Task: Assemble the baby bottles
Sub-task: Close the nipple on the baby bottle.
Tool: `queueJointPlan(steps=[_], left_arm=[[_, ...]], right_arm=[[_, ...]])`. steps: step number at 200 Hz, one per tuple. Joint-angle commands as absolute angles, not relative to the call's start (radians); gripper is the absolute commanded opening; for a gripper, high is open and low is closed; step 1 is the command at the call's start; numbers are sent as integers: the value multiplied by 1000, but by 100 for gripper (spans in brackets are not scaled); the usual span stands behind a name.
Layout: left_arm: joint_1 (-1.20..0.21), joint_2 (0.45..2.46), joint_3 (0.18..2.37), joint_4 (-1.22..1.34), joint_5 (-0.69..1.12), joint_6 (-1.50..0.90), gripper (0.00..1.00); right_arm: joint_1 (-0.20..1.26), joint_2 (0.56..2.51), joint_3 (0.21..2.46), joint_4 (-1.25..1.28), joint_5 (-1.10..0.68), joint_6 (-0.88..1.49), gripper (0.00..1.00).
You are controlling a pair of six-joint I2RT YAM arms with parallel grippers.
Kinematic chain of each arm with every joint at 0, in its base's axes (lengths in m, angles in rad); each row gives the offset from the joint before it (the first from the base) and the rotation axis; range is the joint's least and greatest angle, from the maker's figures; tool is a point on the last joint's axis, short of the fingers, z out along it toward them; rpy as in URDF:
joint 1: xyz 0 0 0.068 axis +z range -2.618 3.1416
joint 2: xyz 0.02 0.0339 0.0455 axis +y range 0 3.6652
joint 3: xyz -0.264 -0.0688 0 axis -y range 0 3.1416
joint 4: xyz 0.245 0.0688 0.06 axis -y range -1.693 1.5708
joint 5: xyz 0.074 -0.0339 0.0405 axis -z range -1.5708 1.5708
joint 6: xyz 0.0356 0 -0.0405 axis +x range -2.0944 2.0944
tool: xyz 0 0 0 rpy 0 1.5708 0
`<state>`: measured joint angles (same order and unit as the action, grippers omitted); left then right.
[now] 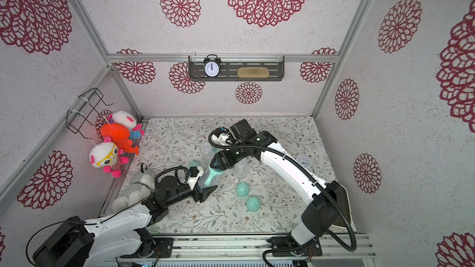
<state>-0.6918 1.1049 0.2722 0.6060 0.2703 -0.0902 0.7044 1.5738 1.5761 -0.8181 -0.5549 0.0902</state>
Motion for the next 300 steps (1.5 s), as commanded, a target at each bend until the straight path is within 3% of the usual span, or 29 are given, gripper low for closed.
queueJointPlan(steps=[1, 87, 234, 300], left_arm=[[-701, 1074, 279, 654, 231, -65, 0], [-718, 1112, 313, 649, 154, -47, 0], [-800, 1083, 293, 713, -87, 36, 0], [-847, 1078, 286, 726, -147, 91, 0]], right_arm=[[699, 1593, 1613, -890, -600, 52, 41], [703, 1610, 1572, -868, -592, 132, 41], [784, 1482, 1373, -716, -445, 652, 38], [783, 1506, 1395, -810, -482, 768, 39]])
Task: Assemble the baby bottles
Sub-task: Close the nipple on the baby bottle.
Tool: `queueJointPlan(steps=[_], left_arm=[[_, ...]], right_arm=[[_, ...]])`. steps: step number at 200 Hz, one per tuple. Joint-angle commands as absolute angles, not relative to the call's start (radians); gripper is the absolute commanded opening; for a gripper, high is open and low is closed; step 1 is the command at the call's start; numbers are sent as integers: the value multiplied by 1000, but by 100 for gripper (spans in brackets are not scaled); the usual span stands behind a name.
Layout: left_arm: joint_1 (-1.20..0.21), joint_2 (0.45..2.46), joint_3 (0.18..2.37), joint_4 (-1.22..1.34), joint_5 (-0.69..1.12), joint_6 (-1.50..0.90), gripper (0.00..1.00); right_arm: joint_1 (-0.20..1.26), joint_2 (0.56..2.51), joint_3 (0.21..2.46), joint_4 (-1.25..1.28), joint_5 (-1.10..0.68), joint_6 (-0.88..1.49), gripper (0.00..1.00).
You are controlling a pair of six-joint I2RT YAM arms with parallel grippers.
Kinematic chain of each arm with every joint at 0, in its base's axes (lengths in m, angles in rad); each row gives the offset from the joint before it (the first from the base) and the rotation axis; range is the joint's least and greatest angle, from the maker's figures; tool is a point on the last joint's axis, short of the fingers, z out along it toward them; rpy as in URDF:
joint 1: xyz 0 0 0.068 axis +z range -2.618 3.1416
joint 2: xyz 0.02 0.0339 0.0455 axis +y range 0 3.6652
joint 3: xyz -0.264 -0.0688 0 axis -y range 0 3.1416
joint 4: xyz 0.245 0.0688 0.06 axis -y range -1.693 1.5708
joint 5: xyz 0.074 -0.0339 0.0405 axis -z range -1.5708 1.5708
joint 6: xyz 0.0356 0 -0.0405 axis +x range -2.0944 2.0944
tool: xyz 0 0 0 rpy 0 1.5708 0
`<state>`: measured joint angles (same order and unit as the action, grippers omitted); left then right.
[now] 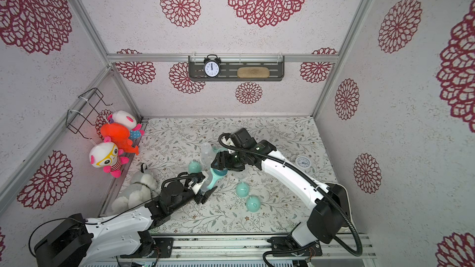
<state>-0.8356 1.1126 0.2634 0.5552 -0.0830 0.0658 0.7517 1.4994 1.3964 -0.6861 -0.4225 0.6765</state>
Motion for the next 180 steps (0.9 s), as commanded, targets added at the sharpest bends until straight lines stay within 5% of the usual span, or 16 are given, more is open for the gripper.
queueJointPlan(steps=[1, 72, 180], left_arm=[[-848, 1077, 286, 726, -147, 92, 0], [-873, 1090, 291, 716, -179, 112, 0], [-873, 1120, 307, 705, -178, 113, 0]], right_arm=[[783, 1507, 1395, -811, -482, 770, 39], [780, 1508, 1442, -826, -500, 938, 51], [781, 1552, 1558, -922, -440, 859, 71]])
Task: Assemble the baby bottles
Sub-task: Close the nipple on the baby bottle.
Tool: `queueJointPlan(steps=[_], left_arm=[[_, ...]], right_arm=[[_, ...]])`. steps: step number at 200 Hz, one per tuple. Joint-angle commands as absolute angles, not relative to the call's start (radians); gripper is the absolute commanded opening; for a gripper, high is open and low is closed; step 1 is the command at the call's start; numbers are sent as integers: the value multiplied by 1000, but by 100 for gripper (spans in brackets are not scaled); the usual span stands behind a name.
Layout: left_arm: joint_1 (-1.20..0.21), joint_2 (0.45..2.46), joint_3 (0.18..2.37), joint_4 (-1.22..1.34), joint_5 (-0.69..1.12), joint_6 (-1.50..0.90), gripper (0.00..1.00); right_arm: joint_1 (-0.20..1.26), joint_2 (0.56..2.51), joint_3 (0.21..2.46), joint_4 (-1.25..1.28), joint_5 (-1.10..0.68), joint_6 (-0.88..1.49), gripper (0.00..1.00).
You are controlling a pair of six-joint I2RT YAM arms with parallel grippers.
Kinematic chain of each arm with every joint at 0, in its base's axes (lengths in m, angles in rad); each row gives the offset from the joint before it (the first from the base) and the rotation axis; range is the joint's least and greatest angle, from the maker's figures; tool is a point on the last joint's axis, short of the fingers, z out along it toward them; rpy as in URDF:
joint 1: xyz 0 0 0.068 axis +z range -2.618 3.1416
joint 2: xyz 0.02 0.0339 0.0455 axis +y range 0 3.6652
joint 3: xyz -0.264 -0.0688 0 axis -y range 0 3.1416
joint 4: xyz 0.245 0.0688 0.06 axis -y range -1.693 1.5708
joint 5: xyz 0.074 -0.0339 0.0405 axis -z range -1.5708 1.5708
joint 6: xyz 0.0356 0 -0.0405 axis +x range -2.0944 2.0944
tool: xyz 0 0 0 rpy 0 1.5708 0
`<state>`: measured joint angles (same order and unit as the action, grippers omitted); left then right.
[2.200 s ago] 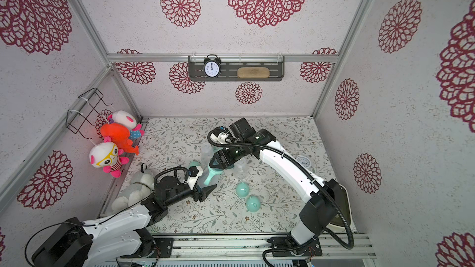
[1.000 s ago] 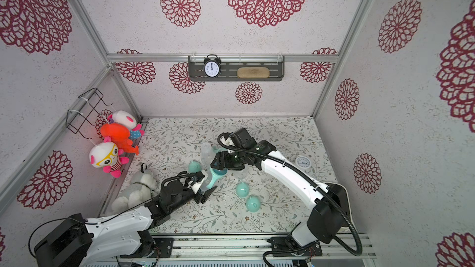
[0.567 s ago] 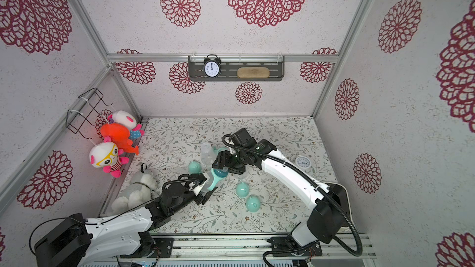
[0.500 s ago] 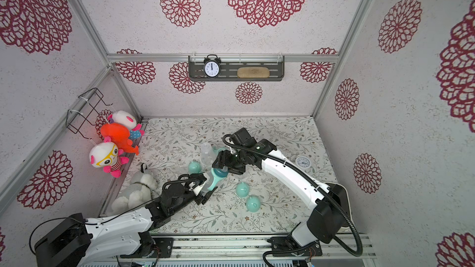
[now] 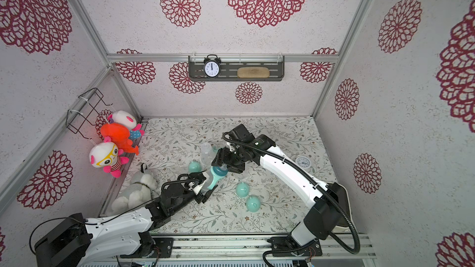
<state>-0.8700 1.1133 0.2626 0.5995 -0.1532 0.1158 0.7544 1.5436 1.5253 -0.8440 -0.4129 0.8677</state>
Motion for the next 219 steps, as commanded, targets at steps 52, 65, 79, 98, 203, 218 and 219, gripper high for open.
queueJointPlan(steps=[52, 65, 79, 98, 203, 218, 219], left_arm=[[-871, 1129, 308, 713, -178, 113, 0], [-871, 1132, 308, 715, -178, 113, 0], [-870, 1136, 308, 719, -177, 113, 0], [-870, 1143, 308, 722, -173, 111, 0], [-795, 1112, 288, 720, 18, 44, 0], [-790, 1108, 291, 709, 51, 35, 0], [-790, 1108, 290, 708, 53, 35, 0]], right_arm=[[780, 1563, 1590, -958, -432, 824, 78], [781, 1565, 1603, -969, -424, 816, 79], [778, 1567, 1613, -977, -420, 809, 81], [779, 1565, 1620, -986, -413, 801, 81], [776, 1491, 1643, -1032, -364, 433, 90], [776, 1474, 1634, -1023, -385, 383, 90], [776, 1474, 1634, -1025, -387, 379, 91]])
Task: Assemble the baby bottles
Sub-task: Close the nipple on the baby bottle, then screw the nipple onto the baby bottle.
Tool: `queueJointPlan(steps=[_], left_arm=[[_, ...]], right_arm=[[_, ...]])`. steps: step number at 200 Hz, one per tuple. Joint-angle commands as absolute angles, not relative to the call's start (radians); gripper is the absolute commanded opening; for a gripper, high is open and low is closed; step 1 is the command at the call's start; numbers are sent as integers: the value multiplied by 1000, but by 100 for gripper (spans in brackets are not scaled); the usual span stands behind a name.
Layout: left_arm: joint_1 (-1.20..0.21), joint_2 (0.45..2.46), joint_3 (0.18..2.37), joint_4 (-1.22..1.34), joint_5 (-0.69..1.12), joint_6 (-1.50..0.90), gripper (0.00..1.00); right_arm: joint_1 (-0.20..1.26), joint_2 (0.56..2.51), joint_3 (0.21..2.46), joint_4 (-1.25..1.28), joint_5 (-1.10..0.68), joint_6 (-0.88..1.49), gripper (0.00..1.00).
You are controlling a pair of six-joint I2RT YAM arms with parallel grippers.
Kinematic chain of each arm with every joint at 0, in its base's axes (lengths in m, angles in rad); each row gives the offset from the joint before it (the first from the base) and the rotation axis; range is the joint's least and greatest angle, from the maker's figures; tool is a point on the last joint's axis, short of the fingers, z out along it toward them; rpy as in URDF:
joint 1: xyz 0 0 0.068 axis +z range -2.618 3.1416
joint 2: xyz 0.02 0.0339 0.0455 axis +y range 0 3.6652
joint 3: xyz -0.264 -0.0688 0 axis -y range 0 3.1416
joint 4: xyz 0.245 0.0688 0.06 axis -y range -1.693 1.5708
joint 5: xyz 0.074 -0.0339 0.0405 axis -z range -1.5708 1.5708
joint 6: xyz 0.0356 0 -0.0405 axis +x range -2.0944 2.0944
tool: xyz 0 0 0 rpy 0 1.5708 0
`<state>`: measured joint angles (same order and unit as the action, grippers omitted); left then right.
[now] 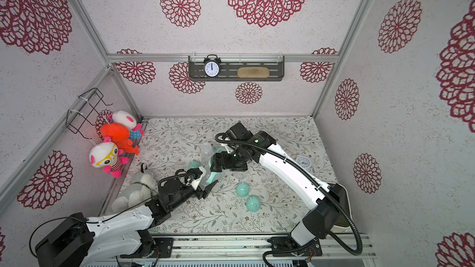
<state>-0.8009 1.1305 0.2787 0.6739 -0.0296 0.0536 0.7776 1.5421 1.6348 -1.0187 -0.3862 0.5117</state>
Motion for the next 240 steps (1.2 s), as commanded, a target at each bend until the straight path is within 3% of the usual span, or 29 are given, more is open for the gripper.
queueJointPlan(steps=[1, 116, 240], left_arm=[[-790, 1108, 291, 708, 56, 34, 0], [-718, 1101, 319, 685, 324, -95, 0], [-715, 1109, 334, 680, 428, -154, 0]], right_arm=[[776, 1473, 1634, -1025, -390, 374, 90], [764, 1434, 1757, -1152, -357, -32, 89], [760, 1511, 1744, -1100, -401, -44, 88]])
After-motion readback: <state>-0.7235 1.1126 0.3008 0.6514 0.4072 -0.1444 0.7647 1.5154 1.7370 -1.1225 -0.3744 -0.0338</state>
